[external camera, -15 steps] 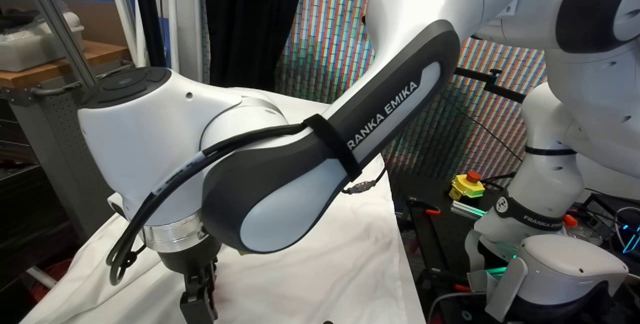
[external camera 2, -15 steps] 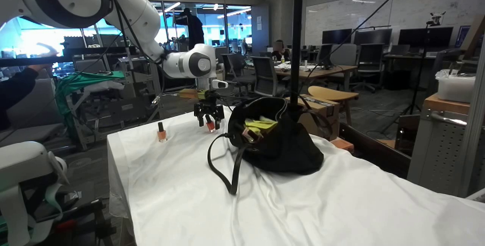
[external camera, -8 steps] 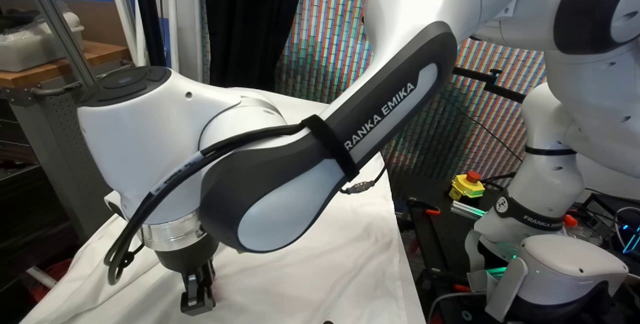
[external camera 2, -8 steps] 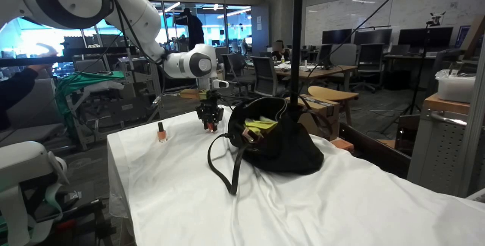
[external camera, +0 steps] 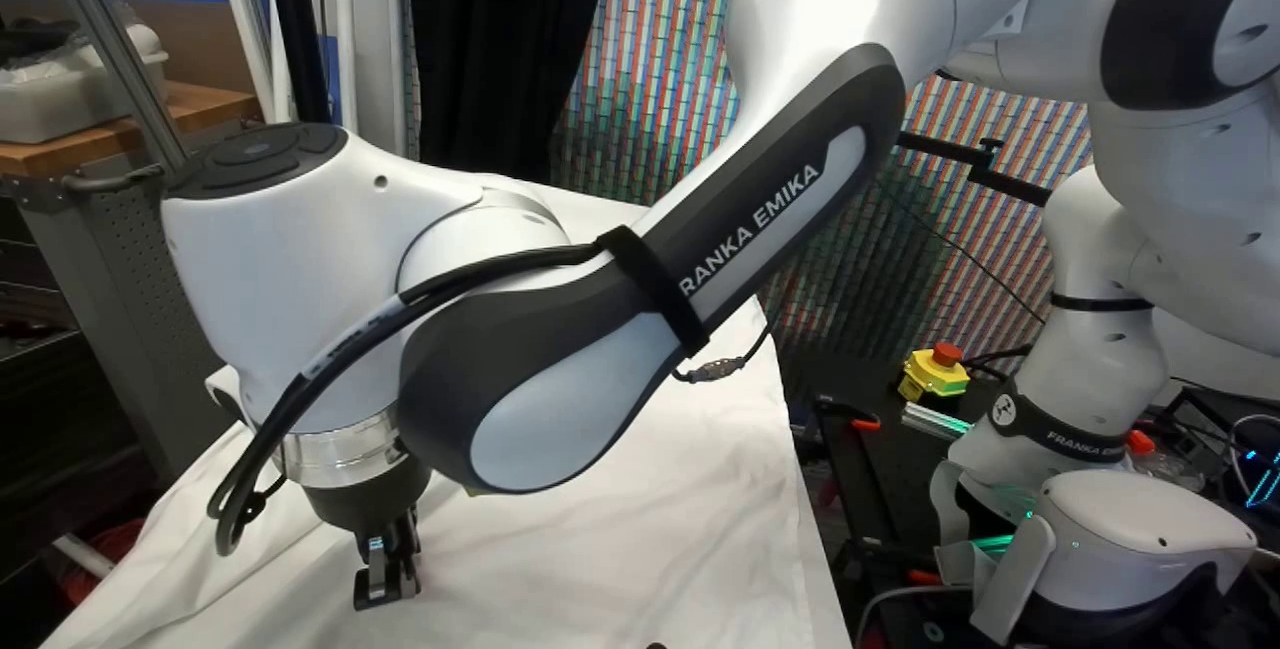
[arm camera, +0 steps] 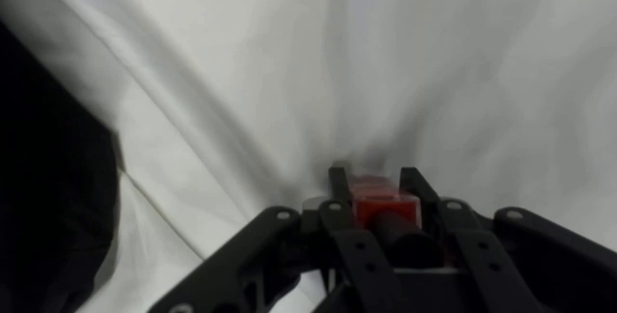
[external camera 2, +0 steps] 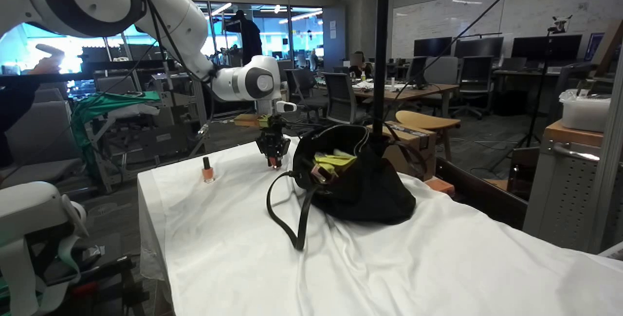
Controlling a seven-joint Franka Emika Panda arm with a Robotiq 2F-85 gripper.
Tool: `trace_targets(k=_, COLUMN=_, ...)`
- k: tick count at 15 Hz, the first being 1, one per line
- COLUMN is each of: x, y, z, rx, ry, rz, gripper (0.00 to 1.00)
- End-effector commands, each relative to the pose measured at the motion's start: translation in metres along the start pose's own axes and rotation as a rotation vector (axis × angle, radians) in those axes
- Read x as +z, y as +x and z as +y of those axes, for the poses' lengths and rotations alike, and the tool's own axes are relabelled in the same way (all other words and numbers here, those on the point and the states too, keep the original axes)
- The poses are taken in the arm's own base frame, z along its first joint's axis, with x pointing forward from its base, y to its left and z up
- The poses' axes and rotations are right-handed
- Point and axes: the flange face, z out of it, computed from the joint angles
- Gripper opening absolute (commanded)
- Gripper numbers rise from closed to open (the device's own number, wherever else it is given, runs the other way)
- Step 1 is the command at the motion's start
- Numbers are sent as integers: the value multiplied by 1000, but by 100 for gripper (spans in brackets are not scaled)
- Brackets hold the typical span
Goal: Pick up the nail polish and put them in the bag
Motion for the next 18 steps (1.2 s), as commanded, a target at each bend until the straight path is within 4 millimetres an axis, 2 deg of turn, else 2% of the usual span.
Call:
trace_targets(k=1, x=-20, y=1, z=6, rx=-13, ry=-27, rz=26, gripper=15)
trace_targets(k=4, x=-42, y=-6, z=13, rx=-7, ry=-42, rz=36, gripper=15)
trace_targets(k=7, x=-73, y=-16, z=22, rx=5, ry=-65, rz=78, gripper=15)
trace_targets(k=11, x=-110, y=-31, z=44, rx=44, ry=-80, rz=121, gripper=15)
trace_targets(k=14, x=-131, y=-47, z=74, rx=100, ry=-88, rz=150, gripper=15)
trace_targets(k=18, x=-151, y=-69, z=128, rx=187, ry=-99, rz=181, gripper=15)
